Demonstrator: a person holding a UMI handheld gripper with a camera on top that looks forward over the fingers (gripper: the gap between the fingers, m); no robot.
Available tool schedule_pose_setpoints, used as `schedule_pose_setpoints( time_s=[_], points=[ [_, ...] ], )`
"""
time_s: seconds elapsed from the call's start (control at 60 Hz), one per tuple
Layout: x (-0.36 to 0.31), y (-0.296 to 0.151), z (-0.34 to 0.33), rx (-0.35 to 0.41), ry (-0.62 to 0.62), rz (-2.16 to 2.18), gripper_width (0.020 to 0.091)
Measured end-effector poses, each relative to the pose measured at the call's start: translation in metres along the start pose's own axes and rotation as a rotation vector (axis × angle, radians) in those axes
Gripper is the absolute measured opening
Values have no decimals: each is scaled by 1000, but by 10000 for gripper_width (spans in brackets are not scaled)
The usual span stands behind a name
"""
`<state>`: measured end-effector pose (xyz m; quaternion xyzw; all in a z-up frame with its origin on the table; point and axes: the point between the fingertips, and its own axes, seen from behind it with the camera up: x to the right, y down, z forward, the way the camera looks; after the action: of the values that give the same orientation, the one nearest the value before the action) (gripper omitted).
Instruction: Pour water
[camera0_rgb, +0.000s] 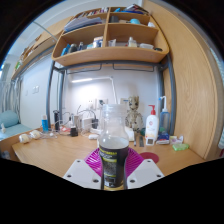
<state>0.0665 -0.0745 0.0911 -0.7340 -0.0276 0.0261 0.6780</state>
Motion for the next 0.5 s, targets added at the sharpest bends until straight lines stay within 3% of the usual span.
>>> schedule_pose_setpoints(
  time_s=[0.367, 0.5],
  points=[
    [109, -41, 54, -81, 137, -872, 256],
    [111, -57, 83, -56, 139, -1362, 256]
  ],
)
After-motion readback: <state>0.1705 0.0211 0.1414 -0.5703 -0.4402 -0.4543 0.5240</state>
